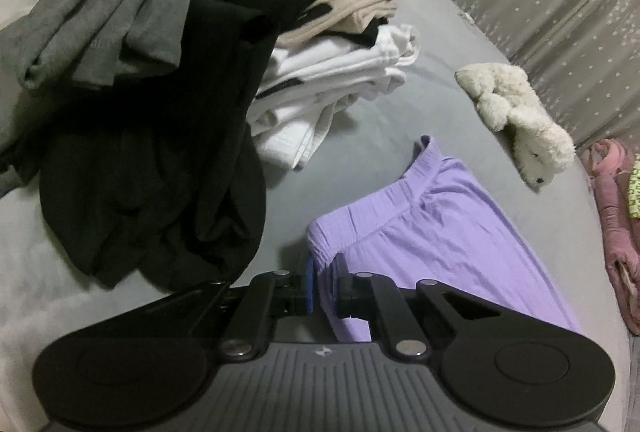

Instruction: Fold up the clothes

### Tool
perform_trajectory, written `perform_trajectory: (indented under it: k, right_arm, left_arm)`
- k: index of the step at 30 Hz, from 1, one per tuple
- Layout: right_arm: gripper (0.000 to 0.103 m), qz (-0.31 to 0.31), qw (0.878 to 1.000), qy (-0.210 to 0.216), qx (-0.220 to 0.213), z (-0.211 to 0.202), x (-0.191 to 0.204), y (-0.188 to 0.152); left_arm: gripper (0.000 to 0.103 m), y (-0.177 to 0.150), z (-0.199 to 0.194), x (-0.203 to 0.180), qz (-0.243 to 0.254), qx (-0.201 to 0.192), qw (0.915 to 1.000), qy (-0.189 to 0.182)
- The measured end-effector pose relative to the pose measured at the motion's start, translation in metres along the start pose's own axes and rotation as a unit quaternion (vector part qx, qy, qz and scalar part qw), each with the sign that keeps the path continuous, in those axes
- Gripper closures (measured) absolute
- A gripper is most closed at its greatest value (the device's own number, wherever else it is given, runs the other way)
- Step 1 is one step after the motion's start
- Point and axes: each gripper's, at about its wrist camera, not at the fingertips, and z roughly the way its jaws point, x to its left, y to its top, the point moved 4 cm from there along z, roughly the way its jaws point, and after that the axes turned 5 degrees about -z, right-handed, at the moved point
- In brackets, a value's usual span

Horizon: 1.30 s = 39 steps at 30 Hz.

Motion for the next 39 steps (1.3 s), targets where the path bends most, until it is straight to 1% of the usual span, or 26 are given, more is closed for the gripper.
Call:
perform_trajectory:
  k: [2,3,5,6,7,8,9,10,13,15,17,21,24,26,28,30,31,32,36,39]
  right_arm:
    - [0.049,-0.017,1.0,-0.001,0.011,0.007,0.007,-0.002]
    - [0.052,-0.027,0.999,-0.004,0.018,0.011,0.011,-0.003]
    - [0.066,-0.044,0.999,-0.009,0.029,0.019,0.016,-0.008]
    - [0.071,-0.048,0.998,-0.008,0.03,0.022,0.017,-0.01]
    - [0.088,-0.046,0.998,-0.007,0.03,0.024,0.018,-0.009]
    - [0.098,-0.043,0.998,-0.013,0.033,0.024,0.017,-0.008]
    - [0.098,-0.04,0.998,-0.026,0.035,0.023,0.014,-0.006]
    - [0.098,-0.033,0.998,-0.03,0.032,0.019,0.01,-0.005]
    - [0.098,0.004,1.0,0.0,0.01,0.0,-0.001,-0.002]
    - [0.098,0.009,1.0,0.024,0.008,-0.008,0.0,-0.004]
    - [0.098,0.005,0.999,0.038,0.022,-0.008,0.004,-0.009]
    - [0.098,-0.005,0.997,0.045,0.062,0.005,0.009,-0.019]
    - [0.097,-0.001,0.997,0.048,0.058,0.005,0.008,-0.019]
    - [0.092,0.0,0.997,0.052,0.054,0.003,0.008,-0.019]
    - [0.091,-0.002,0.997,0.055,0.054,0.0,0.009,-0.02]
    - [0.089,-0.001,0.997,0.055,0.051,-0.003,0.007,-0.02]
    - [0.084,0.003,0.997,0.053,0.047,-0.005,0.006,-0.018]
    - [0.081,0.01,0.998,0.052,0.042,-0.006,0.004,-0.017]
    - [0.074,0.037,0.998,0.05,0.02,-0.011,-0.007,-0.011]
    - [0.07,0.048,0.998,0.039,0.017,-0.012,-0.013,-0.01]
  left_arm:
    - [0.096,0.0,-0.001,0.0,0.001,0.0,1.0,-0.001]
    - [0.096,0.001,-0.001,0.0,0.0,0.0,1.0,-0.001]
    - [0.096,0.001,-0.001,0.0,-0.002,0.002,1.0,-0.002]
    - [0.096,0.002,-0.002,0.0,-0.004,0.001,1.0,-0.002]
    - [0.096,0.002,-0.003,0.0,-0.004,0.0,1.0,-0.003]
    - [0.096,0.003,-0.004,0.0,-0.004,0.0,1.0,-0.004]
    - [0.096,0.003,-0.005,0.001,-0.005,-0.001,1.0,-0.006]
    - [0.096,0.004,-0.006,0.001,-0.005,-0.001,1.0,-0.008]
    - [0.096,0.004,-0.009,0.002,0.0,-0.001,1.0,-0.006]
    - [0.096,0.003,-0.011,0.002,0.009,-0.001,1.0,0.002]
    - [0.096,0.0,-0.009,0.002,0.025,0.001,0.9995,0.021]
    - [0.096,-0.009,0.002,0.001,0.049,0.013,0.9975,0.049]
    - [0.092,-0.011,0.006,-0.002,0.063,0.017,0.9961,0.06]
    - [0.089,-0.01,0.006,0.0,0.054,0.023,0.9966,0.057]
    - [0.087,-0.007,0.004,0.003,0.04,0.031,0.9974,0.051]
    - [0.08,-0.005,0.0,0.004,0.036,0.03,0.9976,0.052]
    - [0.074,-0.003,-0.002,0.004,0.035,0.028,0.9976,0.053]
    - [0.072,-0.002,-0.004,0.005,0.035,0.027,0.9975,0.054]
    - [0.071,0.001,-0.014,0.003,0.046,0.014,0.9972,0.057]
    - [0.071,0.004,-0.019,0.004,0.048,0.009,0.9969,0.062]
